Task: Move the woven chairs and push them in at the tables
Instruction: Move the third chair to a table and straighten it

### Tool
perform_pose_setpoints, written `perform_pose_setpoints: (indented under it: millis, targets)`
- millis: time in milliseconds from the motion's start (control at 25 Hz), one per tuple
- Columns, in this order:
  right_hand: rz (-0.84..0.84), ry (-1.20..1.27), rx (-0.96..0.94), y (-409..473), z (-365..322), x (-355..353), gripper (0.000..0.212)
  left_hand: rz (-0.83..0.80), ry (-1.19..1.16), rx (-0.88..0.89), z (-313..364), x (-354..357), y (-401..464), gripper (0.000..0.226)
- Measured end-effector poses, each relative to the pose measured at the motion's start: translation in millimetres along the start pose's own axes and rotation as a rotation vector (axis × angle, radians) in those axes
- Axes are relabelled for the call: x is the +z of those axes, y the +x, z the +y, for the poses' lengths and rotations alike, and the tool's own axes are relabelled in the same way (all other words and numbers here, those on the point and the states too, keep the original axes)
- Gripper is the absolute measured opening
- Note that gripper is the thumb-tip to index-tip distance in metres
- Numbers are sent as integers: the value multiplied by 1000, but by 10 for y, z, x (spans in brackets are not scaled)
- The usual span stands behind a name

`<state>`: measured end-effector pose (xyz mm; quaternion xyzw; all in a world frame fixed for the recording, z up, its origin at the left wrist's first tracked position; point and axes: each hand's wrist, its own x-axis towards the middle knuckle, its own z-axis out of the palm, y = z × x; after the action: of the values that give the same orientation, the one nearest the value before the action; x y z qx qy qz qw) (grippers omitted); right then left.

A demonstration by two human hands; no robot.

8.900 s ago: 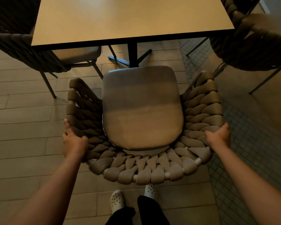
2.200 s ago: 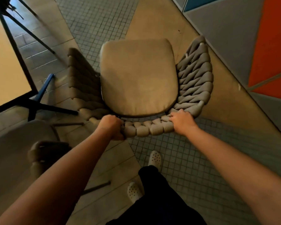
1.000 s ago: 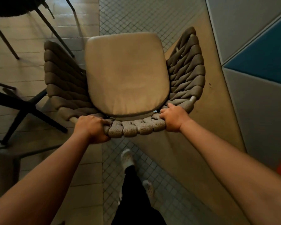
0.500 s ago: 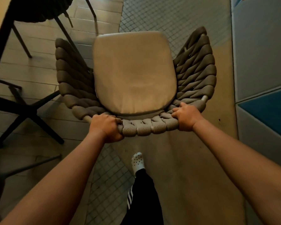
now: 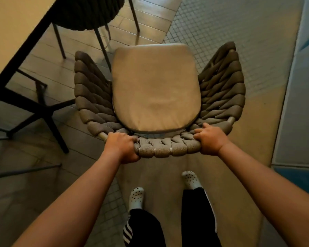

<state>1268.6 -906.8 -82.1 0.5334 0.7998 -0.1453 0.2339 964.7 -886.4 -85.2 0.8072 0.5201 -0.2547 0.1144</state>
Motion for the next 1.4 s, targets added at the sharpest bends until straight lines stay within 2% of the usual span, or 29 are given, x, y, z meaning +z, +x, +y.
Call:
perform_pose_setpoints:
  millis: [280, 480, 600, 800, 1040, 1120, 1400]
  targets:
    - [24, 44, -131, 74, 221, 12, 32, -90, 10, -152, 229, -67, -4, 65]
    - [-7, -42, -257, -79, 386, 86, 32, -147, -91, -279, 729, 44, -391, 67]
    - [-31, -113, -339, -205, 448, 175, 40, -184, -154, -351, 1089, 206, -680, 69]
    - [-63, -247, -413, -400, 491, 235, 42, -175, -263, -451, 1703, 473, -1080, 67]
    - [-80, -411, -449, -757, 453, 338, 39, -64, -439, -564, 2522, 692, -1599, 63]
    - [-76, -461, -491, -926, 379, 445, 38, -71, -451, -587, 2748, 787, -1822, 62]
    - [-163, -485, -670, -1165, 165, 592, 36, -101, -523, -670, 3024, 1063, -2280, 65]
